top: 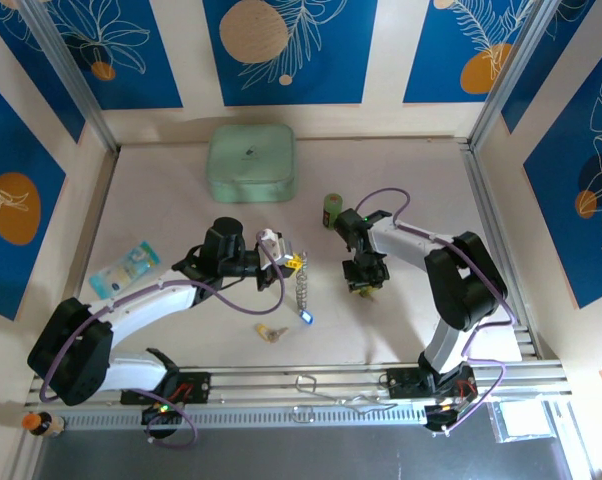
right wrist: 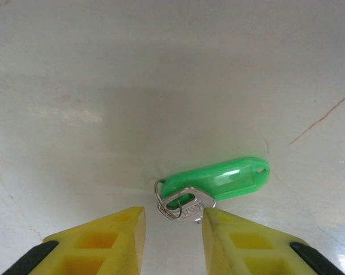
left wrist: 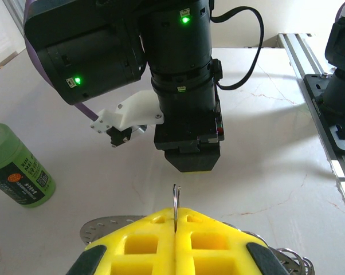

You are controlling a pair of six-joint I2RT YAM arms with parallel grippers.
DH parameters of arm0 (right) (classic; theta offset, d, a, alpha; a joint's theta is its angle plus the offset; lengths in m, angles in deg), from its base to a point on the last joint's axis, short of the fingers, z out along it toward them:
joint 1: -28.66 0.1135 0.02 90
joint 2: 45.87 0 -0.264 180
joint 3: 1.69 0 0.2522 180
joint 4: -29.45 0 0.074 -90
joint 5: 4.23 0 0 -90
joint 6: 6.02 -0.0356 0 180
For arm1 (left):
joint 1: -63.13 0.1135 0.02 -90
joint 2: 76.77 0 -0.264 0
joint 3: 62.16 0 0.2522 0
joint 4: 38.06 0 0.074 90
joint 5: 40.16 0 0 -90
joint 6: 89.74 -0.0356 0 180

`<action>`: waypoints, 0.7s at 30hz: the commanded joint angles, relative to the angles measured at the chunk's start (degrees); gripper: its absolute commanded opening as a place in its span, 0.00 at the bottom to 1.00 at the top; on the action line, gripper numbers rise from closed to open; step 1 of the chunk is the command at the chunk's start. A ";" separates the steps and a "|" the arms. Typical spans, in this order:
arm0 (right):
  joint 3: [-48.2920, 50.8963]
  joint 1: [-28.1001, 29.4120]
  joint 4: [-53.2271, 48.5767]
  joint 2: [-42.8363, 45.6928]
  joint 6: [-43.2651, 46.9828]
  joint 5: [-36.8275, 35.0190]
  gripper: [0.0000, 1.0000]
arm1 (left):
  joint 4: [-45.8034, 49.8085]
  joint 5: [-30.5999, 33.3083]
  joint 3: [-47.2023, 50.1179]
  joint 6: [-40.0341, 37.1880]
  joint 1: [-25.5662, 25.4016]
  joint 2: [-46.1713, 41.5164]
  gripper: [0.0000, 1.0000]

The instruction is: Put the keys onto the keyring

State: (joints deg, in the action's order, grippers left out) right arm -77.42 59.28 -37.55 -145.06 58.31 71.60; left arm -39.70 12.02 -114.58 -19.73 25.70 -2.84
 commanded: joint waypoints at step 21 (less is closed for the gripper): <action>-4.29 -0.16 -2.30 -3.88 2.62 -1.38 0.08 | -0.16 -0.67 -0.02 -1.19 -0.53 -0.99 0.00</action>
State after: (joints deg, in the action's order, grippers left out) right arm -80.29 59.30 -37.98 -148.21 60.67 70.68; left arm -39.70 12.02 -114.58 -19.73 25.70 -2.84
